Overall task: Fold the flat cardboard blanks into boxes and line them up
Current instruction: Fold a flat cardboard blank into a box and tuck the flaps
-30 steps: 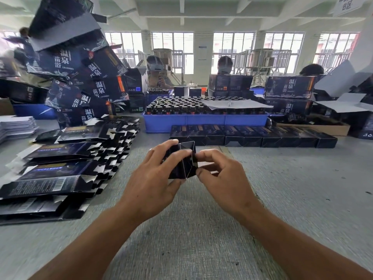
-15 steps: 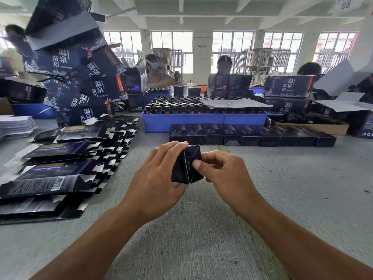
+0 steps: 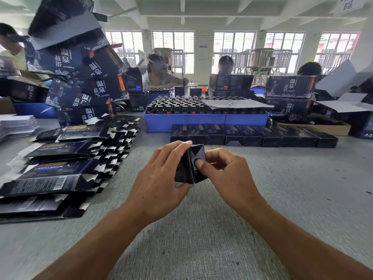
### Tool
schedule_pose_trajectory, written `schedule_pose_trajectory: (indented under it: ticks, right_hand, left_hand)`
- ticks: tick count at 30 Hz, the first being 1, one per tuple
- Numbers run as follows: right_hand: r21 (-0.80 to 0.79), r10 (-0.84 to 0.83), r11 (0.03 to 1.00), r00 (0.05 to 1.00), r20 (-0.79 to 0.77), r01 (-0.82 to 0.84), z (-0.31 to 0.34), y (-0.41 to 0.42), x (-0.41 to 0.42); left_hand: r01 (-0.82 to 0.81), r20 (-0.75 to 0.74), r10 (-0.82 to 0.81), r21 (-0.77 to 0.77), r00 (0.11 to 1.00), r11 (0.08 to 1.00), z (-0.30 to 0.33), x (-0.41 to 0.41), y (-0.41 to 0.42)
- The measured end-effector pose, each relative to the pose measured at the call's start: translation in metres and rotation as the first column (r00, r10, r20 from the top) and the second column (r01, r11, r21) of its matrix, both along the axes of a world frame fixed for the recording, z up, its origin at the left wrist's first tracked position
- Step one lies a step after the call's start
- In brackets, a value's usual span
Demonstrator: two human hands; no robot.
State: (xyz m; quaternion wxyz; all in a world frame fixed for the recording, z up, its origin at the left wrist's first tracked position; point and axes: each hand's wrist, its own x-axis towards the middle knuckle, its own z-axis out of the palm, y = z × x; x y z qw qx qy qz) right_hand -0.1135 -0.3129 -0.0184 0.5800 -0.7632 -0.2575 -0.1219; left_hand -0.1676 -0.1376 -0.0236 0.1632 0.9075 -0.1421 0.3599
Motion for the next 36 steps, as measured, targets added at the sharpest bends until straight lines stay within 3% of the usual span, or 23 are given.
schedule_pose_trajectory:
  ticks: [6, 12, 21, 30, 34, 36]
  right_hand:
    - [-0.043, 0.039, 0.998, 0.998, 0.05, -0.037, 0.0001, 0.0038, -0.0046]
    - [0.034, 0.093, 0.995, 0.996, 0.001, -0.093, 0.0007, 0.0014, -0.0021]
    - [-0.057, -0.047, 0.997, 0.996, 0.074, 0.051, -0.0023, 0.0024, 0.0003]
    - [-0.048, 0.034, 0.998, 0.999, 0.025, -0.033, -0.001, 0.0005, -0.0041]
    - [-0.101, 0.034, 0.994, 0.998, -0.049, -0.039, -0.0059, 0.0057, -0.0049]
    - [-0.021, 0.003, 1.0, 0.993, -0.121, -0.005, -0.0049, 0.0062, -0.0019]
  left_hand:
    - [-0.001, 0.001, 0.001, 0.003, 1.0, 1.0, -0.0018, 0.0012, -0.0004]
    - [0.001, -0.002, -0.001, -0.004, 1.0, 1.0, -0.0014, 0.0012, 0.0004]
    - [0.001, 0.001, -0.001, 0.005, 1.0, 1.0, -0.001, -0.0004, -0.0024]
    - [0.002, -0.009, -0.002, -0.028, 1.0, 1.0, -0.0006, 0.0006, -0.0003]
    - [0.068, -0.037, -0.066, 0.071, 0.997, 0.995, -0.002, 0.0016, -0.0027]
    - [0.059, -0.027, -0.057, 0.095, 0.998, 0.994, -0.0037, 0.002, -0.0048]
